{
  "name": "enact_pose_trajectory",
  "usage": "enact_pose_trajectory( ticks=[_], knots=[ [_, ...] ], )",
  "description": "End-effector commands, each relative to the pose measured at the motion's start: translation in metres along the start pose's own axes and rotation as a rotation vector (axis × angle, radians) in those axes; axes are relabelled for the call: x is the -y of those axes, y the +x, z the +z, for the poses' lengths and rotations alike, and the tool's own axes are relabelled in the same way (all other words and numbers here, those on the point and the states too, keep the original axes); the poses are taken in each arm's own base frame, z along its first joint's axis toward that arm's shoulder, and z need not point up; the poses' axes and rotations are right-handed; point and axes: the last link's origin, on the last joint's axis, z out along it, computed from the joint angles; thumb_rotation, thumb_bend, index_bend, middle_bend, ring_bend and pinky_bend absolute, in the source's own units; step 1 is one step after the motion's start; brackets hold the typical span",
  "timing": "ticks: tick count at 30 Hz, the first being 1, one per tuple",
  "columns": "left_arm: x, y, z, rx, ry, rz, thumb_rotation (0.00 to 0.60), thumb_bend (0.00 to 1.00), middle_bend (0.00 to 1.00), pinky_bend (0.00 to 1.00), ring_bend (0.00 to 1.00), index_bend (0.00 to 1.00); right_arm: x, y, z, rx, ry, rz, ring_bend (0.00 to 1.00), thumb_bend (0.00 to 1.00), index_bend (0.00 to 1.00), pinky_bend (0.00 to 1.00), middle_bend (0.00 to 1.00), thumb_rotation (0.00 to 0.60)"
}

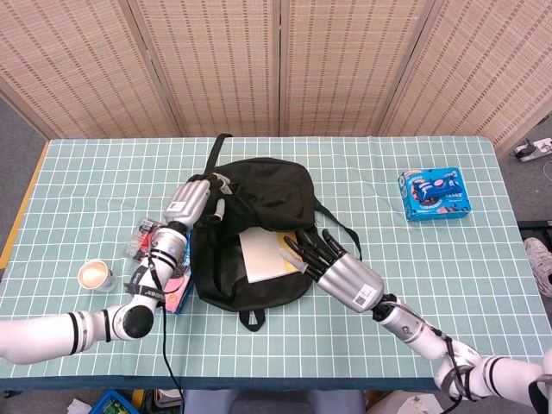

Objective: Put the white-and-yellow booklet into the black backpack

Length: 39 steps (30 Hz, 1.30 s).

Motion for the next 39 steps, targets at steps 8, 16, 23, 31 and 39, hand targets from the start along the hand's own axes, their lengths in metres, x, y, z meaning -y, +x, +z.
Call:
enact_pose_trajectory(
  ticks=[8, 16, 23, 31, 39],
  knots=[
    [-0.002, 0.008, -0.018, 0.039, -0.064, 0.005, 0.087, 0.21, 0.12, 0.07, 0.09, 0.04, -0.048, 0.016, -0.028, -0.002, -0.145, -0.04, 0.02, 0.0, 0.0, 0.28, 0.0, 0.6],
    [0.011, 0.035, -0.053, -0.045, -0.118, -0.108, 0.325, 0.19, 0.11, 0.07, 0.08, 0.01, -0.073, 0.028, -0.046, -0.003, -0.264, -0.034, 0.02, 0.0, 0.0, 0.28, 0.0, 0.6],
    [0.057, 0.049, -0.091, -0.071, -0.033, -0.066, 0.6, 0.19, 0.11, 0.07, 0.08, 0.05, -0.091, 0.034, -0.068, 0.075, -0.346, 0.029, 0.03, 0.0, 0.0, 0.28, 0.04, 0.6],
    [0.121, 0.052, -0.134, -0.191, 0.079, 0.083, 0.6, 0.2, 0.11, 0.07, 0.08, 0.14, -0.104, 0.027, -0.102, 0.2, -0.347, 0.157, 0.2, 0.12, 0.11, 0.33, 0.24, 0.6],
    [0.17, 0.045, -0.191, -0.252, 0.171, 0.213, 0.6, 0.21, 0.11, 0.07, 0.09, 0.17, -0.102, 0.016, -0.146, 0.302, -0.381, 0.301, 0.23, 0.24, 0.24, 0.35, 0.31, 0.6]
  ],
)
